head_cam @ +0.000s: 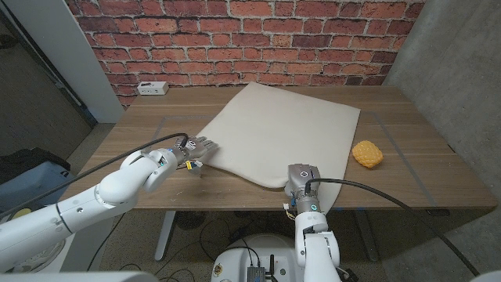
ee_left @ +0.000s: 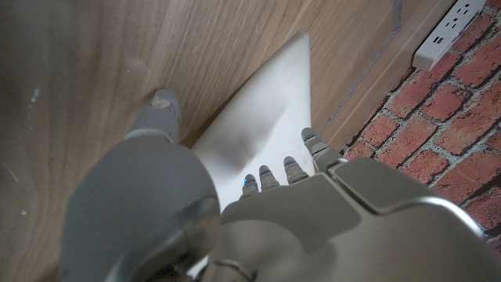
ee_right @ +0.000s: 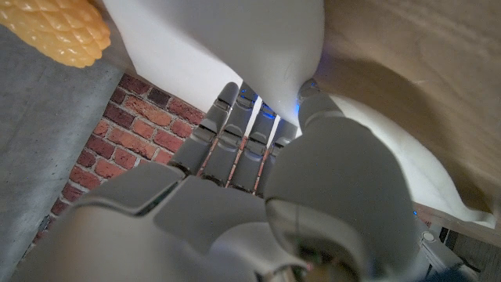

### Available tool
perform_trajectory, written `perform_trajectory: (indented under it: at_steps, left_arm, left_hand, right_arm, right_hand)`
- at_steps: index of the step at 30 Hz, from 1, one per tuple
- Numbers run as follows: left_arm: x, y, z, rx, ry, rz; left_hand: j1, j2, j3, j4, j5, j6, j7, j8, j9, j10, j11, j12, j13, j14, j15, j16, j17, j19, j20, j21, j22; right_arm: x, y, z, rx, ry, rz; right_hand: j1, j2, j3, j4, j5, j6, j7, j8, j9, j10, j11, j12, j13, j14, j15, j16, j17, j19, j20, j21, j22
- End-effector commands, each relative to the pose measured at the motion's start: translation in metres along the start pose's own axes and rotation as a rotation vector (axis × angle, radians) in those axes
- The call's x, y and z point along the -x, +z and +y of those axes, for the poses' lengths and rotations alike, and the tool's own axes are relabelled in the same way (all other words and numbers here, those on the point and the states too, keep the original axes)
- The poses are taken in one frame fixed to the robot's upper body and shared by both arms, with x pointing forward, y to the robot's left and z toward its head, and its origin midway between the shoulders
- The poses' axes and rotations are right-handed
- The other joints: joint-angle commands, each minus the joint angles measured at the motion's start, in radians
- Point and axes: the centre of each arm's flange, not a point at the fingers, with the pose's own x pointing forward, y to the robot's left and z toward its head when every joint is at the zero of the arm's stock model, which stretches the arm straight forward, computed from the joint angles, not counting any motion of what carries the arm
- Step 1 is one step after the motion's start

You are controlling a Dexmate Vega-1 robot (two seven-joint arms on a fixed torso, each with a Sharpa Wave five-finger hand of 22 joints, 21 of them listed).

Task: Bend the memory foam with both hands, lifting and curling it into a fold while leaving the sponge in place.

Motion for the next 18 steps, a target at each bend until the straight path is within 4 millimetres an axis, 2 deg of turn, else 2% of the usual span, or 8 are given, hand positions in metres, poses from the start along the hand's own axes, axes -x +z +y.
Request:
perform_trajectory:
  at_steps: [1,3,4,7,10,12,18]
  left_arm:
    - [-0.008,-0.004,0.004,-0.054,0.080,0.047]
    - [-0.009,-0.005,0.006,-0.085,0.126,0.069]
    - [-0.009,-0.005,0.008,-0.090,0.145,0.076]
    - [-0.010,-0.006,0.011,-0.100,0.210,0.086]
    - [-0.014,-0.007,0.016,-0.117,0.269,0.095]
    - [-0.017,-0.006,0.017,-0.131,0.291,0.097]
    - [-0.027,-0.006,0.018,-0.142,0.297,0.092]
  left_hand:
    - [0.015,0.001,-0.009,0.002,0.013,-0.073,0.010,-0.006,0.002,-0.027,0.002,-0.005,0.006,-0.020,0.004,0.000,0.002,-0.013,0.003,-0.004,0.006]
    - [0.017,0.003,-0.016,0.004,0.019,-0.109,0.017,-0.011,0.002,-0.044,0.004,-0.006,0.007,-0.025,0.005,0.001,0.002,-0.020,0.003,-0.005,0.006]
    - [0.017,0.004,-0.017,0.004,0.021,-0.114,0.016,-0.010,0.002,-0.047,0.003,-0.007,0.007,-0.027,0.004,0.001,0.002,-0.021,0.002,-0.004,0.006]
    - [0.017,0.008,-0.020,0.007,0.023,-0.119,0.011,-0.007,0.002,-0.049,-0.007,-0.005,0.007,-0.026,-0.002,0.003,0.002,-0.019,-0.006,-0.003,0.006]
    - [0.019,0.015,-0.023,0.009,0.027,-0.108,0.008,0.003,0.002,-0.043,-0.016,0.001,0.007,-0.004,-0.009,0.011,0.002,-0.005,-0.014,0.004,0.007]
    - [0.023,0.024,-0.027,0.011,0.032,-0.077,-0.003,0.016,0.002,-0.022,-0.026,0.013,0.007,0.015,-0.023,0.015,0.002,0.010,-0.019,0.010,0.006]
    - [0.021,0.032,-0.035,0.015,0.034,-0.076,-0.002,0.015,0.002,-0.028,-0.019,0.012,0.007,0.018,-0.023,0.011,0.002,0.012,-0.023,0.010,0.006]
  right_arm:
    - [0.005,-0.007,-0.040,0.012,-0.220,-0.019]
    - [0.006,-0.008,-0.044,0.022,-0.234,-0.021]
    - [0.006,-0.009,-0.046,0.020,-0.231,-0.025]
    - [0.006,-0.011,-0.048,0.012,-0.220,-0.037]
    - [0.007,-0.011,-0.053,-0.020,-0.213,-0.057]
    - [0.008,-0.011,-0.056,-0.035,-0.219,-0.057]
    - [0.009,-0.014,-0.060,-0.119,-0.221,-0.062]
  right_hand:
    - [0.011,0.016,0.004,0.007,0.004,0.032,-0.041,0.012,0.011,-0.002,0.007,0.004,0.009,-0.009,-0.124,-0.015,0.003,-0.005,-0.086,0.012,0.004]
    - [0.013,0.016,0.004,0.007,0.007,0.037,-0.042,0.016,0.015,-0.006,0.005,0.003,0.012,-0.012,-0.125,-0.022,0.002,-0.006,-0.088,0.014,0.005]
    - [0.015,0.016,0.003,0.007,0.009,0.037,-0.054,0.017,0.018,-0.008,0.002,0.003,0.014,-0.013,-0.126,-0.027,0.002,-0.007,-0.090,0.015,0.005]
    - [0.017,0.014,0.003,0.007,0.011,0.036,-0.059,0.018,0.021,-0.014,0.001,0.001,0.016,-0.016,-0.126,-0.034,0.000,-0.008,-0.092,0.016,0.005]
    - [0.018,0.013,0.002,0.007,0.013,0.035,-0.064,0.019,0.023,-0.017,0.003,0.001,0.018,-0.019,-0.126,-0.042,-0.001,-0.010,-0.094,0.017,0.005]
    - [0.018,0.013,0.001,0.008,0.015,0.036,-0.064,0.019,0.024,-0.015,0.002,0.002,0.019,-0.020,-0.126,-0.045,-0.001,-0.011,-0.095,0.018,0.005]
    - [0.021,0.011,-0.003,0.008,0.017,0.037,-0.065,0.022,0.029,-0.009,0.005,0.005,0.023,-0.012,-0.127,-0.046,0.002,-0.012,-0.094,0.021,0.006]
